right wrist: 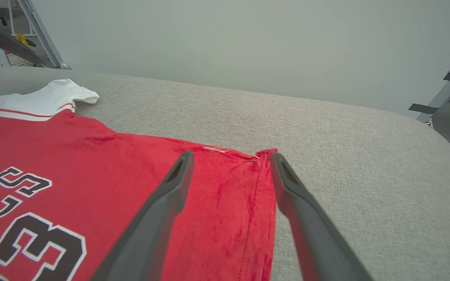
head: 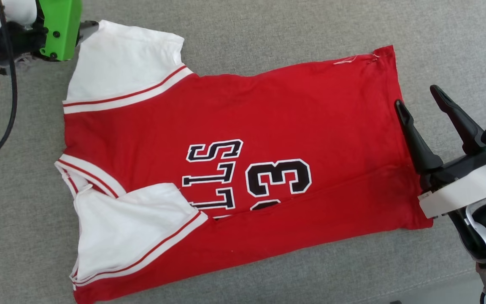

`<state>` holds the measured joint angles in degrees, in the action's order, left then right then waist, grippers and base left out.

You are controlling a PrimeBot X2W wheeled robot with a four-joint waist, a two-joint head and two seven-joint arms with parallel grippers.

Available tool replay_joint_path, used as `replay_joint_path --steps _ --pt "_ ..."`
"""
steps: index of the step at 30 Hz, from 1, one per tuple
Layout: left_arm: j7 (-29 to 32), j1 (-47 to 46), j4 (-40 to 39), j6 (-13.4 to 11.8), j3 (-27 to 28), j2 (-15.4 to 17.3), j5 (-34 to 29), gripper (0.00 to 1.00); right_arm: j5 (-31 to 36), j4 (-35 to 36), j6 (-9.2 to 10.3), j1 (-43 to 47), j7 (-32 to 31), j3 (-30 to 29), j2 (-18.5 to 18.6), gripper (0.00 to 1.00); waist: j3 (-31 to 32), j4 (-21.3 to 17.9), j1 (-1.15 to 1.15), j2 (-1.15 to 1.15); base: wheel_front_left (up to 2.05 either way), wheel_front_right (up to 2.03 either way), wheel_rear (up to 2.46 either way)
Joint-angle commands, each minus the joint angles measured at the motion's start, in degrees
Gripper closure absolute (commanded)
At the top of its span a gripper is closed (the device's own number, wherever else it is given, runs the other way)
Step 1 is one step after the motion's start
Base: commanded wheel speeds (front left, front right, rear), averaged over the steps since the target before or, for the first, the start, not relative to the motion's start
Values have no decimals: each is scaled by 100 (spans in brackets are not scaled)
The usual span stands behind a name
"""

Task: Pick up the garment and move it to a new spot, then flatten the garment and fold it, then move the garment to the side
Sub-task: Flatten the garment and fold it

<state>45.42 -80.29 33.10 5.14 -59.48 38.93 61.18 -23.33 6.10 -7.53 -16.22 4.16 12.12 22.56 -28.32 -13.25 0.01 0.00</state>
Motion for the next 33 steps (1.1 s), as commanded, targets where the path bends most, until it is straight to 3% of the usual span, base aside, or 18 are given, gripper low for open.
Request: replay_joint_path --steps 1,13,14,15,25,33 --pt "86 -159 121 33 -39 -51 -95 0 18 -11 4 -159 72 39 -22 0 -382 -236 -1 0 0 0 0" --pt "391 -151 733 174 -394 -46 -195 3 -38 -333 4 -408 292 185 -81 0 -597 -321 -1 0 0 0 0" --pt "376 -130 746 180 -414 -40 -200 60 -44 -350 4 -414 300 177 -73 0 -582 -309 -1 0 0 0 0" --pt "365 -99 757 188 -439 -32 -198 100 -53 -367 4 -424 310 165 -64 0 -560 -296 -1 0 0 0 0" --pt "-398 28 589 227 -373 -178 -62 100 -82 -392 4 -692 183 -183 198 0 -125 -18 -1 0 0 0 0" --pt "-1129 232 -113 233 -531 -170 10 100 -492 -421 4 -1233 -1057 -244 839 0 231 342 -1 0 0 0 0"
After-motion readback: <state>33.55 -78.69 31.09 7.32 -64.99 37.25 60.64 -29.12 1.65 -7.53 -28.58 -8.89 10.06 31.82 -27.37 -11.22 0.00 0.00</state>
